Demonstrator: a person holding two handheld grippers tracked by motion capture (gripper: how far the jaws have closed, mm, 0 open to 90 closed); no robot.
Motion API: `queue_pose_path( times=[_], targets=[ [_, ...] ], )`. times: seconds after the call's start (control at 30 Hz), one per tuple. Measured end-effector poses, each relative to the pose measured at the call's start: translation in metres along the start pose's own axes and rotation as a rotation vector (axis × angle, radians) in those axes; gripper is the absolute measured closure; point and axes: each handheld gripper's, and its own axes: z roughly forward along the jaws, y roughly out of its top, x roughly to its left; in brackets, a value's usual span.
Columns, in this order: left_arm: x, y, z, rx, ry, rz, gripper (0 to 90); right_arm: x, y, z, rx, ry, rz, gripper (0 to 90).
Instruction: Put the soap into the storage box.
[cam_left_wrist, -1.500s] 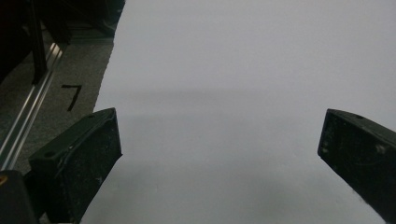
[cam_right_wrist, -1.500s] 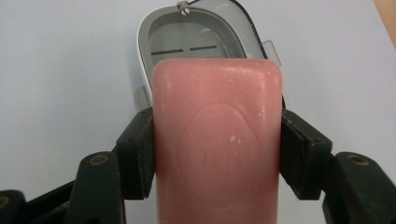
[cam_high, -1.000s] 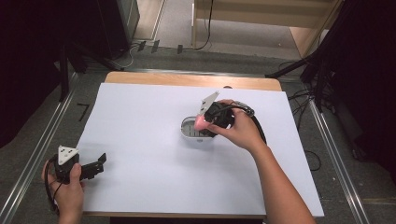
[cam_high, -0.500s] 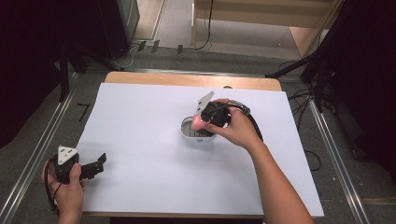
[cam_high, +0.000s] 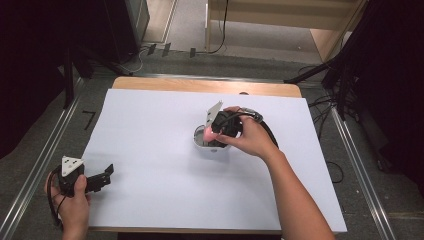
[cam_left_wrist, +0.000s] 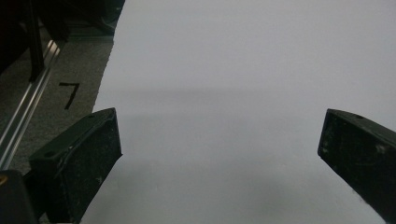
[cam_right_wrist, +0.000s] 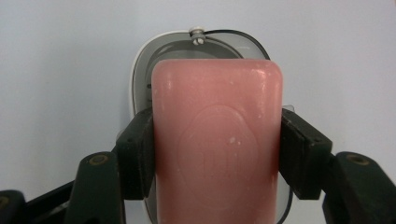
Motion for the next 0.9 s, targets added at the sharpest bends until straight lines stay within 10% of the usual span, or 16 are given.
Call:
queue_pose_path(
  times=[0.47, 0.9],
  targets=[
    [0.000, 0.000, 0.000, -0.002, -0.001, 0.000, 0.0, 0.000, -0.002, 0.004, 0.003, 0.001, -0.010, 37.8],
    [0.000, 0.000, 0.000, -0.001, -0.001, 0.000, 0.0, -0.003, -0.008, -0.010, -0.070, -0.014, 0.087, 31.3]
  ],
)
